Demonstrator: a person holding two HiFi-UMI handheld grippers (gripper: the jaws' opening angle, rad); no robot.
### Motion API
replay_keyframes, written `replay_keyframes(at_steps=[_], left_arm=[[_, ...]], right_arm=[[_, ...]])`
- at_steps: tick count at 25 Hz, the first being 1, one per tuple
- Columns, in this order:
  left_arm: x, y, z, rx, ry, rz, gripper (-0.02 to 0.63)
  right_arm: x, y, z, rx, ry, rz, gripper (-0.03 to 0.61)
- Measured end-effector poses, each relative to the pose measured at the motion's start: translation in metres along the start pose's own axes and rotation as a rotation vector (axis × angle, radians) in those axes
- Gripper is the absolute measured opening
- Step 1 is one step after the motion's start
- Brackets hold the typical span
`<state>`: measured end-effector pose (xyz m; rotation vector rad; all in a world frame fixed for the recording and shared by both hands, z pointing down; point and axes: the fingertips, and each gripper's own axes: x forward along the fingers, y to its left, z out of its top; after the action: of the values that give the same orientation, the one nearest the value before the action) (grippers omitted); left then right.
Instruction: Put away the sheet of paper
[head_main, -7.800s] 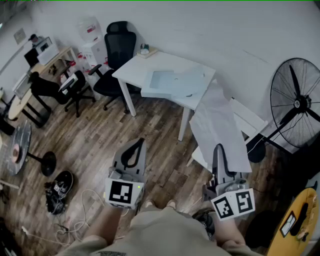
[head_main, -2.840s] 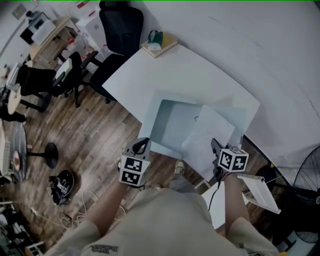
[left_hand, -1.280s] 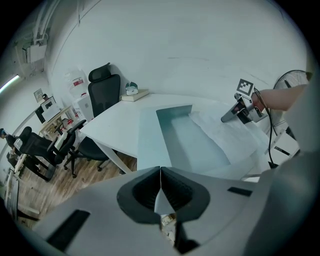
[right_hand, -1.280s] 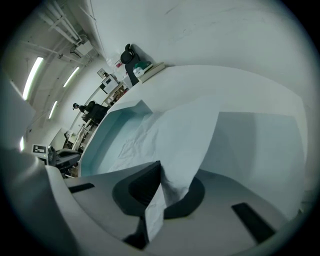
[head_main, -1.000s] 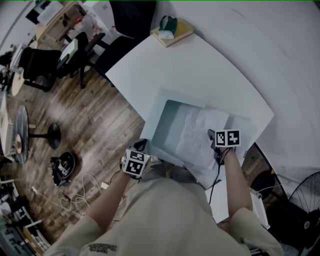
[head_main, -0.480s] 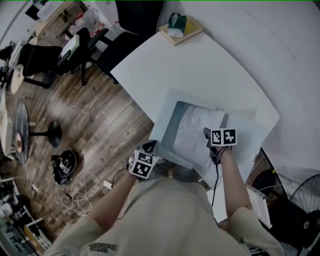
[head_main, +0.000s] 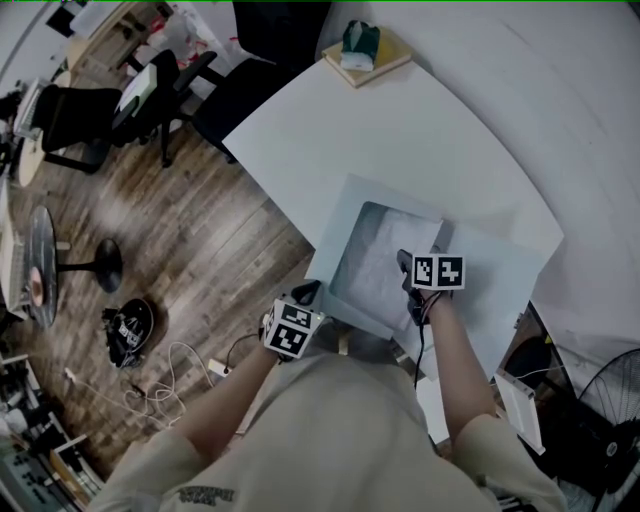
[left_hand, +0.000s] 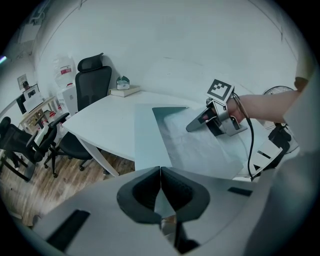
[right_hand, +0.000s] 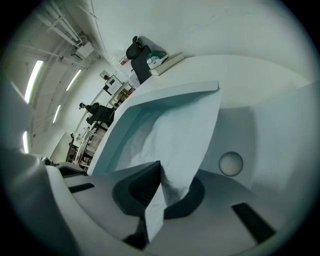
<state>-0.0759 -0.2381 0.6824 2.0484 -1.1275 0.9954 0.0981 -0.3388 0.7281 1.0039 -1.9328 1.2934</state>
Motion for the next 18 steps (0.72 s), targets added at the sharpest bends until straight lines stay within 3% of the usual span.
replay_keyframes(at_steps=[18], left_arm=[[0.006,0.006,0.007,-0.046,-0.002,-0.022,0.021]], right_arm=[[0.039,0.045,0.010,0.093,-0.033,0.088,0.023]])
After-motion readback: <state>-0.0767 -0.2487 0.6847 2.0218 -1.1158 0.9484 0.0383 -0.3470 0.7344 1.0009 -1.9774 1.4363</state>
